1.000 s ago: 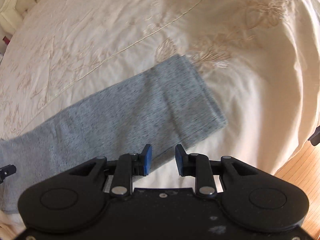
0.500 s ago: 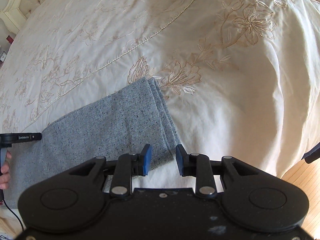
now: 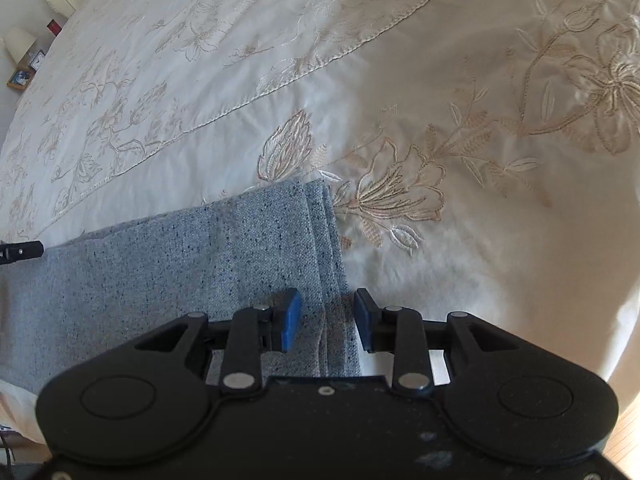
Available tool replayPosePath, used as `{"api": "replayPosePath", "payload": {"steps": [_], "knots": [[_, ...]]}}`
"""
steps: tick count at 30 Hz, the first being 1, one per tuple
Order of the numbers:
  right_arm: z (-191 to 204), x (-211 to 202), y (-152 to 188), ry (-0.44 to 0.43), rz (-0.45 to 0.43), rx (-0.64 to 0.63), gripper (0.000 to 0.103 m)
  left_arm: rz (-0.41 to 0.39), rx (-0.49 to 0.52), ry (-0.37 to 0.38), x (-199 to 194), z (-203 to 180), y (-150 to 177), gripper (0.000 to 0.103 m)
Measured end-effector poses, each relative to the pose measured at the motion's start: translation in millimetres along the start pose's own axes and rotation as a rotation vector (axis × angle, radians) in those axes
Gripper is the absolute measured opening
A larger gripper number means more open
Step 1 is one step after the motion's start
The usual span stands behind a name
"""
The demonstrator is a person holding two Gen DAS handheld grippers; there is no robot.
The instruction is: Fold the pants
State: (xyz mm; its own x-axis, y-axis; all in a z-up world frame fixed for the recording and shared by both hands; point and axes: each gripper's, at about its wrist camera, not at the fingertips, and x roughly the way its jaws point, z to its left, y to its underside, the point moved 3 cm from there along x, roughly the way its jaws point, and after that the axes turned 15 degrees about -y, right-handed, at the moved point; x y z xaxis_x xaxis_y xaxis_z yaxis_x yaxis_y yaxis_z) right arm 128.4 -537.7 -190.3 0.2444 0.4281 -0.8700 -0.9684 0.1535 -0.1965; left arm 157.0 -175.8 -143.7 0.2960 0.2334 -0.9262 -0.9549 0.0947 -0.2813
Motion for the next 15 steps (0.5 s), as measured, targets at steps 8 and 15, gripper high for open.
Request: {"api": "replayPosePath", "payload": {"steps": [8,15], "knots": [[-39.2,15.9,-12.5,-0.239,0.037,0.161,0.049,0.06,0.02,-0.024,1.7,7.3,31.9,0.02],[-25.7,34.0,-23.8,-0.265,0.12,-0.005,0.059,0.062,0.043,0.007,0.0,-3.0,37.2,0.02]]}}
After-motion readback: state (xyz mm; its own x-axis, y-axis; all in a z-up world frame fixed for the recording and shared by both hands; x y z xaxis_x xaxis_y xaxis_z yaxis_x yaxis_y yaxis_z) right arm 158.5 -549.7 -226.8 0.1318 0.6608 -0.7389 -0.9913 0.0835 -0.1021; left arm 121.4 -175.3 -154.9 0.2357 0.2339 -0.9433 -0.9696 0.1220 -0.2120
